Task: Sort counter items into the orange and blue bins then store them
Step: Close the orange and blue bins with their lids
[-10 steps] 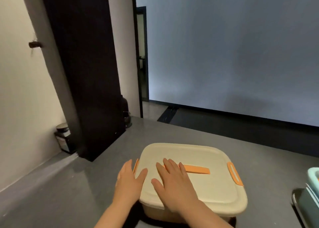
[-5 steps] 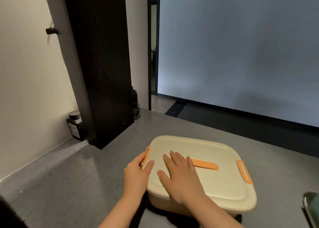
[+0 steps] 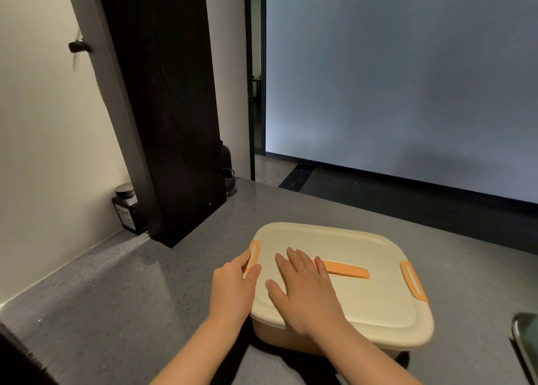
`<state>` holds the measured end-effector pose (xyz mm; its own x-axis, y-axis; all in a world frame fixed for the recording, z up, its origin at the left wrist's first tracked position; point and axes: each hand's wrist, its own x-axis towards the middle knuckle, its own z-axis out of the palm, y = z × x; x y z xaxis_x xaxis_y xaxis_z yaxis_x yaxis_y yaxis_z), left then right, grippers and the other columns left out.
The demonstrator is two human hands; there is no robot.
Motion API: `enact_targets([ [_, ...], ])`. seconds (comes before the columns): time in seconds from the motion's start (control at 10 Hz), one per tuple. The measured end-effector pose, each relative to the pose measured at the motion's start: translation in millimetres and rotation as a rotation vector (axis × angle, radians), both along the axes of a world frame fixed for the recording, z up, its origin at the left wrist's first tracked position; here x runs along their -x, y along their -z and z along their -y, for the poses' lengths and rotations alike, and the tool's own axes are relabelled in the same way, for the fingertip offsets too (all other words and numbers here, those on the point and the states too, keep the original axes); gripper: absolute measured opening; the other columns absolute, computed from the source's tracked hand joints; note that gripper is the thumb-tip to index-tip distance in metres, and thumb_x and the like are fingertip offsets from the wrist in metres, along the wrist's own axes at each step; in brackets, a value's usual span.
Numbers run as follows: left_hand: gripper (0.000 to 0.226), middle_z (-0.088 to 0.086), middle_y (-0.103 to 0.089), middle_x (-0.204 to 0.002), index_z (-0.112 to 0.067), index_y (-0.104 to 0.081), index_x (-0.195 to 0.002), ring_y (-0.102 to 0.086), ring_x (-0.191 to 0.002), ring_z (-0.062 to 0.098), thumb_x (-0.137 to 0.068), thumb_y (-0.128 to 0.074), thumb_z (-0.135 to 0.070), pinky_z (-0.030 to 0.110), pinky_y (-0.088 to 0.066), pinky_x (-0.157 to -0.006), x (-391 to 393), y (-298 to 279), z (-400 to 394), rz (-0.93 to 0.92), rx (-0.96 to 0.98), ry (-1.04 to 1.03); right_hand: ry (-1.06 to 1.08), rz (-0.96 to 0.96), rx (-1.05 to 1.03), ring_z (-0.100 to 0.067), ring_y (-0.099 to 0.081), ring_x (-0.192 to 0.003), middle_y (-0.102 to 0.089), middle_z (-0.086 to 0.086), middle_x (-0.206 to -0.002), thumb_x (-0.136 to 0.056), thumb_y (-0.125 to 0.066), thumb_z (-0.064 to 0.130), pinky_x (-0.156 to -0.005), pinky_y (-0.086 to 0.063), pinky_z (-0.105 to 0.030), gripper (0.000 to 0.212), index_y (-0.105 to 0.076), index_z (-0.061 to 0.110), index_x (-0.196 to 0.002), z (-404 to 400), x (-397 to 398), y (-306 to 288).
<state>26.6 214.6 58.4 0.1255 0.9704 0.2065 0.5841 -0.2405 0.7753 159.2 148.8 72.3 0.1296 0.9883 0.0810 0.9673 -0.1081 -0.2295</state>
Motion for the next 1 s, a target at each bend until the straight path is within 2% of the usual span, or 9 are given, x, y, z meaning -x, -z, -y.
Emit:
enact_targets([
  [0.1,0.043,-0.009,-0.068,-0.113,-0.031,-0.052,-0.133,-0.05,-0.08,-0.004,-0.091,-0.06,-0.029,0.011,-0.039,-0.069,-2,3,1,0.001,0.012,-0.018,0.005,-0.003,-0.011,-0.014,0.0,-0.148,-0.006,0.002,-0.162,-0.095,-0.019,0.058,-0.12,0.007,-0.043,0.064,-0.015,0.03,-0.152,0,0,0],
  [0.2,0.042,-0.011,-0.065,-0.119,-0.033,-0.05,-0.135,-0.048,-0.08,-0.006,-0.093,-0.056,-0.03,0.007,-0.035,-0.067,-2,5,3,0.016,0.041,-0.011,0.001,-0.013,-0.027,-0.014,-0.001,-0.148,-0.008,0.002,-0.161,-0.094,-0.019,0.058,-0.12,0.006,-0.043,0.064,-0.017,0.03,-0.152,-1,1,0],
  [0.3,0.047,-0.016,-0.046,-0.139,-0.035,-0.037,-0.143,-0.045,-0.116,0.003,-0.097,-0.045,-0.029,0.018,-0.04,-0.093,-7,4,16,-0.013,0.008,0.056,0.004,-0.031,-0.07,-0.013,-0.006,-0.147,-0.013,0.002,-0.161,-0.095,-0.023,0.055,-0.12,0.003,-0.04,0.062,-0.022,0.028,-0.151,2,1,-3],
  [0.4,0.045,-0.022,-0.02,-0.151,-0.035,-0.036,-0.142,-0.012,-0.14,0.004,-0.098,-0.037,-0.031,0.03,-0.019,-0.114,-15,6,39,-0.159,-0.069,0.053,0.02,-0.064,-0.228,-0.015,-0.027,-0.141,-0.035,0.001,-0.151,-0.092,-0.036,0.043,-0.119,-0.014,-0.032,0.052,-0.043,0.023,-0.14,16,4,-9],
  [0.5,0.035,-0.02,-0.037,-0.145,-0.037,-0.055,-0.126,-0.024,-0.139,0.001,-0.097,-0.037,-0.029,0.032,0.0,-0.118,-23,8,57,-0.316,-0.205,0.097,0.019,-0.005,-0.431,-0.011,-0.058,-0.112,-0.063,0.007,-0.118,-0.082,-0.049,0.031,-0.106,-0.038,-0.032,0.032,-0.067,0.025,-0.107,43,-1,-2],
  [0.6,0.036,-0.021,-0.062,-0.12,-0.036,-0.07,-0.104,-0.054,-0.118,0.004,-0.089,-0.037,-0.033,0.037,-0.013,-0.111,-29,3,73,-0.314,-0.306,0.177,0.1,0.03,-0.521,-0.013,-0.063,-0.1,-0.069,0.008,-0.109,-0.082,-0.05,0.036,-0.104,-0.033,-0.034,0.031,-0.073,0.026,-0.1,78,-19,25],
  [0.7,0.039,-0.021,-0.067,-0.111,-0.036,-0.072,-0.097,-0.061,-0.108,0.004,-0.086,-0.035,-0.034,0.035,-0.025,-0.104,-32,4,73,-0.308,-0.351,0.199,0.225,0.071,-0.611,-0.016,-0.054,-0.112,-0.068,0.002,-0.118,-0.096,-0.036,0.04,-0.109,-0.023,-0.034,0.041,-0.071,0.028,-0.112,111,-43,51],
  [0.8,0.037,-0.016,-0.069,-0.109,-0.031,-0.074,-0.095,-0.063,-0.103,0.008,-0.085,-0.039,-0.032,0.036,-0.037,-0.096,-30,10,66,-0.297,-0.431,0.217,0.279,0.081,-0.628,-0.02,-0.047,-0.121,-0.064,-0.004,-0.124,-0.101,-0.023,0.042,-0.112,-0.02,-0.041,0.041,-0.056,0.033,-0.124,130,-64,61],
  [1.0,0.043,-0.012,-0.069,-0.11,-0.028,-0.074,-0.099,-0.063,-0.105,0.013,-0.087,-0.034,-0.034,0.038,-0.036,-0.094,-42,2,46,-0.368,-0.403,0.225,0.384,-0.017,-0.452,-0.018,-0.031,-0.135,-0.047,0.002,-0.141,-0.096,-0.034,0.042,-0.116,-0.011,-0.044,0.041,-0.048,0.037,-0.134,117,-68,56],
])
